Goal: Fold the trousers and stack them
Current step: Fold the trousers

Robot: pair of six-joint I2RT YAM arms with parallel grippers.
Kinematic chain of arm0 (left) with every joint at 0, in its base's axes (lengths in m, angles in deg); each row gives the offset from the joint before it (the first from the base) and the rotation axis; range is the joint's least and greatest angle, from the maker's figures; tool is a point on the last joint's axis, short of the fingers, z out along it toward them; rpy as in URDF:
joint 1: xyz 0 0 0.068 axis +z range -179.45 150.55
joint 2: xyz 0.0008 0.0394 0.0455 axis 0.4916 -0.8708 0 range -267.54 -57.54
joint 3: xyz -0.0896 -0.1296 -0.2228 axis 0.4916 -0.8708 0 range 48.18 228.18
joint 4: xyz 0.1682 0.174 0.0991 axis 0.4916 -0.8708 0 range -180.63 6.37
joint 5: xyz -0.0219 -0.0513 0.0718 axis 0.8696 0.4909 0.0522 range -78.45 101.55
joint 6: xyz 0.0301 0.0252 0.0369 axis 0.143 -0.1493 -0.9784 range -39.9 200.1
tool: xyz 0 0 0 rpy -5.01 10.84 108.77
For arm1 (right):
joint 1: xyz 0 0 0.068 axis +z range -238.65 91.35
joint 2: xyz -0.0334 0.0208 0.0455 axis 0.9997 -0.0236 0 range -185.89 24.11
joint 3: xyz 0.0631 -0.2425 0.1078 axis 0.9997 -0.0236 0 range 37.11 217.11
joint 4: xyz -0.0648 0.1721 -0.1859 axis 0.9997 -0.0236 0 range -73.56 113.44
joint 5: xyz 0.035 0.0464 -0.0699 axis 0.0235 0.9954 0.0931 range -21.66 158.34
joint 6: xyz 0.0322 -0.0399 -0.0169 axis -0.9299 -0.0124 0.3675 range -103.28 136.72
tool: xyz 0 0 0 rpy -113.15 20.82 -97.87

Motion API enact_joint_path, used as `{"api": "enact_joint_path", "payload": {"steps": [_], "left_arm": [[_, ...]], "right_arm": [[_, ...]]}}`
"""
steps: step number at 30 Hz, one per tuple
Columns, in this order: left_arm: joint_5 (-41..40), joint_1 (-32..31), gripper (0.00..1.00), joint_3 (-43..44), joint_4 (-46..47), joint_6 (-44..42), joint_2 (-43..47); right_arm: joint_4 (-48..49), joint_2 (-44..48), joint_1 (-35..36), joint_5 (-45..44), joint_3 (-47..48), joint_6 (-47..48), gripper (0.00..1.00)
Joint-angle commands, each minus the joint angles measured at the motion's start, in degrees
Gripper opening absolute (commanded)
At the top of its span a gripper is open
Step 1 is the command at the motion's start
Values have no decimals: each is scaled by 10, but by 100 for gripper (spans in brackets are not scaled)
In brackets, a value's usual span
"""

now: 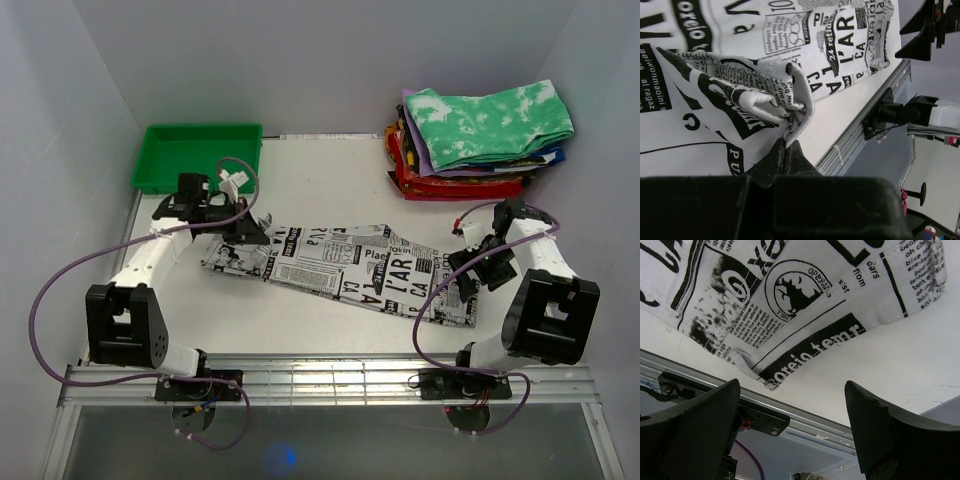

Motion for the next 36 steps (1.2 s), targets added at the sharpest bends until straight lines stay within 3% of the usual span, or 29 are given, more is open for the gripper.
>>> {"api": "enact_joint_path", "payload": {"steps": [1,13,33,35,36], "left_arm": [[-34,-66,0,-30,145,118,38],[-196,-194,0,-40,270,231,-5],[-291,-291,0,-26,291,257,-107],[-276,-297,3,-22,297,255,-125],[-271,-298,13,-19,297,254,-130]], "right_arm": [[20,-11,-4,2,-6,-17,90],[16,-6,-3,6,-10,-33,90],[9,-12,-3,11,6,-33,90],[8,-12,-3,14,8,-32,90],[8,-12,-3,15,8,-32,90]]}}
